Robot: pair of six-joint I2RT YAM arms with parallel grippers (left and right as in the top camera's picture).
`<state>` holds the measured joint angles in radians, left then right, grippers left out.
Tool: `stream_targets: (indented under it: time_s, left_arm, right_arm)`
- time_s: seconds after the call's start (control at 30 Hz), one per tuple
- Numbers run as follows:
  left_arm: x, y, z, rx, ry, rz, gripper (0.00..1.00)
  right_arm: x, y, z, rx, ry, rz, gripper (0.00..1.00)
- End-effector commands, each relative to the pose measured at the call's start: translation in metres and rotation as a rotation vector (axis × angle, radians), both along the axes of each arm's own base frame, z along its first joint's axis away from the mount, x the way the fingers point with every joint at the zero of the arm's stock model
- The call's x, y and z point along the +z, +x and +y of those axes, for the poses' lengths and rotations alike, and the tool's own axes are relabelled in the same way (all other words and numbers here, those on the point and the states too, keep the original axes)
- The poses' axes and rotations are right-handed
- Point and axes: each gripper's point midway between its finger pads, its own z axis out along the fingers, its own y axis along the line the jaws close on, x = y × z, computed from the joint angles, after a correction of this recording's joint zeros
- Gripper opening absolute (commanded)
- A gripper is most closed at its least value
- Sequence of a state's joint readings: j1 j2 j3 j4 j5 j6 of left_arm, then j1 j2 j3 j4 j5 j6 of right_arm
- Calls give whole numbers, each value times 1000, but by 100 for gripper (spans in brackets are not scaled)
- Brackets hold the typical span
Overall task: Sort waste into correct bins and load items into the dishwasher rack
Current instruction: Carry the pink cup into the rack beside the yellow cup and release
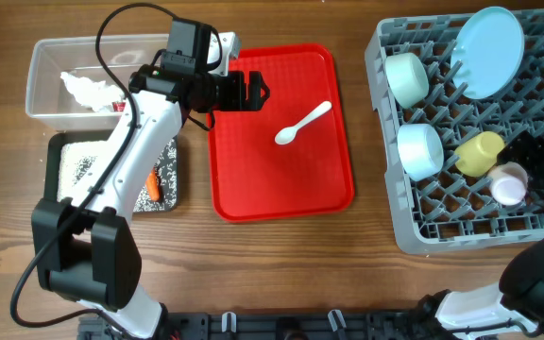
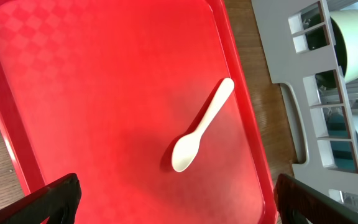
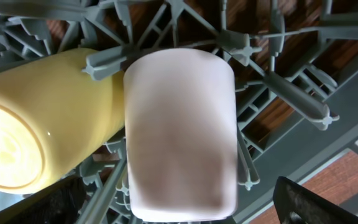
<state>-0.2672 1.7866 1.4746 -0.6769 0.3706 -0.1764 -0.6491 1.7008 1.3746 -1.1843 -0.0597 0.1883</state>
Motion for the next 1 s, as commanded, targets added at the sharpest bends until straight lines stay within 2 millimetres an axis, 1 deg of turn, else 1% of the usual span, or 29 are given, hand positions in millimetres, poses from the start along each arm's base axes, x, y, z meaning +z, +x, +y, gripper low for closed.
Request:
stream_targets:
  time_s: [0.0, 0.07, 0.13, 0.2, 0.23, 0.33, 0.37, 0.43, 0.57, 0.63, 0.73, 0.83, 0.97]
  left_arm:
    - [5, -1, -1, -11, 6, -19, 100]
    - [5, -1, -1, -11, 6, -19, 100]
    - [5, -1, -1, -11, 6, -19, 100]
    - [5, -1, -1, -11, 6, -19, 100]
    - [5, -1, -1, -11, 6, -19, 100]
    - [5, -1, -1, -11, 6, -19, 100]
    - [5, -1, -1, -11, 6, -19, 100]
    - [5, -1, -1, -11, 6, -19, 100]
    - [5, -1, -1, -11, 6, -19, 100]
    - [5, -1, -1, -11, 6, -19, 100]
    - [5, -1, -1, -11, 6, -19, 100]
    - [5, -1, -1, -11, 6, -19, 100]
    - [5, -1, -1, -11, 6, -19, 100]
  right_arm:
    - [-4, -5, 6, -5, 39, 18, 100]
    - [0, -10, 10, 1, 48, 31, 99]
    - [6, -14, 13, 21, 46, 30, 96]
    - [15, -17, 15, 26, 32, 13, 85]
    - [21, -18, 16, 27, 22, 1, 77]
    - [33, -22, 16, 26, -9, -19, 45]
    - [33, -22, 16, 26, -11, -22, 40]
    - [30, -24, 18, 26, -4, -13, 38]
    - [8, -29, 22, 23, 16, 10, 37]
    - [3, -29, 25, 20, 31, 6, 37]
    - [3, -24, 21, 11, 14, -12, 37]
    - [3, -27, 7, -56, -56, 15, 39]
    - [4, -21, -1, -70, -89, -9, 40]
